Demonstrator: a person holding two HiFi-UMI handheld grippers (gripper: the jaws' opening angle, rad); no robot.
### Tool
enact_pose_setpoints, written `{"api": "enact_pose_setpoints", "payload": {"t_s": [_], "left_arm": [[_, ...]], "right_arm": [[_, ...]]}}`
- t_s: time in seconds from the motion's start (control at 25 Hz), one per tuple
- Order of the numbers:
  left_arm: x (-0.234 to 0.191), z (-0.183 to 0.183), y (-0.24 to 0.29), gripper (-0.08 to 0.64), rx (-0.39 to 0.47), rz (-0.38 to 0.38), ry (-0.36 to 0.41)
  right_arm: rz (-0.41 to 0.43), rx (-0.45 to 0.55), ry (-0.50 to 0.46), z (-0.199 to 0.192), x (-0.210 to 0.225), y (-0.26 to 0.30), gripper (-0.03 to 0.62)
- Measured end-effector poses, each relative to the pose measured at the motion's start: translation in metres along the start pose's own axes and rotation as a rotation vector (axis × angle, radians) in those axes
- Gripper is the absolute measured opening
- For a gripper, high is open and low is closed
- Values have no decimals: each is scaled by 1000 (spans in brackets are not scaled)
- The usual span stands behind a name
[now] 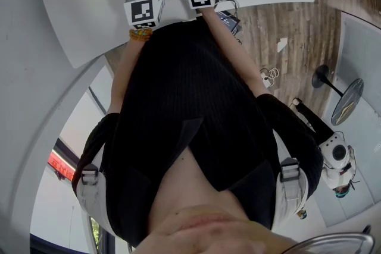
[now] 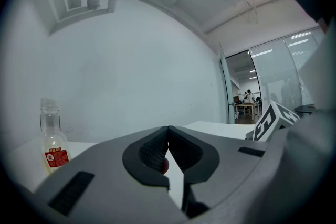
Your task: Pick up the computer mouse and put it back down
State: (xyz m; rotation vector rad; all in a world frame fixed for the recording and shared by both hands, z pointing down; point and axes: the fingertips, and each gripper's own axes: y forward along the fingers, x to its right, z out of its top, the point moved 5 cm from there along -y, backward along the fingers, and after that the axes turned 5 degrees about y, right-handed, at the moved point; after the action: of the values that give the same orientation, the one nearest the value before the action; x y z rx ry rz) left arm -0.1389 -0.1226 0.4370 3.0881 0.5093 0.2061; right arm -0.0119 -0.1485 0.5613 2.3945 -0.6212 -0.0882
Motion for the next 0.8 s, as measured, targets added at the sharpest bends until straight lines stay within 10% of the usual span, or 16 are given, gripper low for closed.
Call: {"api": "enact_pose_setpoints", "payload": {"t_s": [0.8], "left_arm": [[27,1,-12,14,-23,12,-44]], "right_arm": [[46,349,-129,57,-17,-70,288]]}}
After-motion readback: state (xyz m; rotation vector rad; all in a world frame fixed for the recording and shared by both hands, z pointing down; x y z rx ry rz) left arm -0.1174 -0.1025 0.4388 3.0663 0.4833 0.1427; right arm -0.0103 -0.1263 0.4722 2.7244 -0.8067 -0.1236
